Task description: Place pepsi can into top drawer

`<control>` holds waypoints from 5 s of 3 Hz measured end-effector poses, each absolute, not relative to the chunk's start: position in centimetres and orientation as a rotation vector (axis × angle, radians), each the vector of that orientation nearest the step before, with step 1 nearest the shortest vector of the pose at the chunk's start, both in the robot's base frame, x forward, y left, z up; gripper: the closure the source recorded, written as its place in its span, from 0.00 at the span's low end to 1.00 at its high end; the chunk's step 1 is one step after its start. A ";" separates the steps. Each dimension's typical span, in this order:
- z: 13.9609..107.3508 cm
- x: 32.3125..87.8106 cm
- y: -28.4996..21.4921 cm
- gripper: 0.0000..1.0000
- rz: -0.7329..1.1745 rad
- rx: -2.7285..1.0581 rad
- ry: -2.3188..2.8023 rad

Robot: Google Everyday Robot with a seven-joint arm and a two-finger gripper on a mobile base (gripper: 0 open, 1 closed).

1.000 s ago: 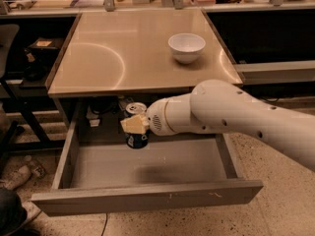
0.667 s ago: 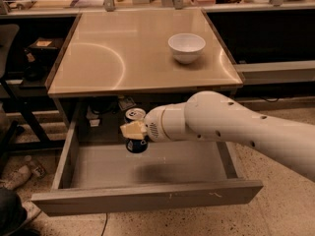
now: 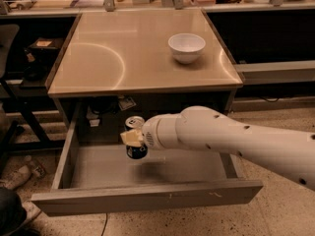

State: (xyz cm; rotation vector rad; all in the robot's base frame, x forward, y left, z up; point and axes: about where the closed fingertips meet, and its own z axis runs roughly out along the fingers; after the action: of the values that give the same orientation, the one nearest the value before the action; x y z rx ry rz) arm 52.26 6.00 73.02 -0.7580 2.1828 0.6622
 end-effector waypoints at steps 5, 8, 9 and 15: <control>67.4 53.1 3.7 1.00 0.607 -0.582 2.155; 67.3 53.3 3.5 1.00 0.557 -0.559 2.167; 67.0 54.4 2.8 1.00 0.534 -0.540 2.152; 64.9 55.0 0.8 0.74 0.511 -0.425 2.144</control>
Offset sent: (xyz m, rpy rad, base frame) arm 0.0031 -0.0153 -0.0579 0.0392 0.0128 -0.0982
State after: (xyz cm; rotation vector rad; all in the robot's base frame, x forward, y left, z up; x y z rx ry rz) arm 55.01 0.81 64.95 -0.4252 2.1439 0.5106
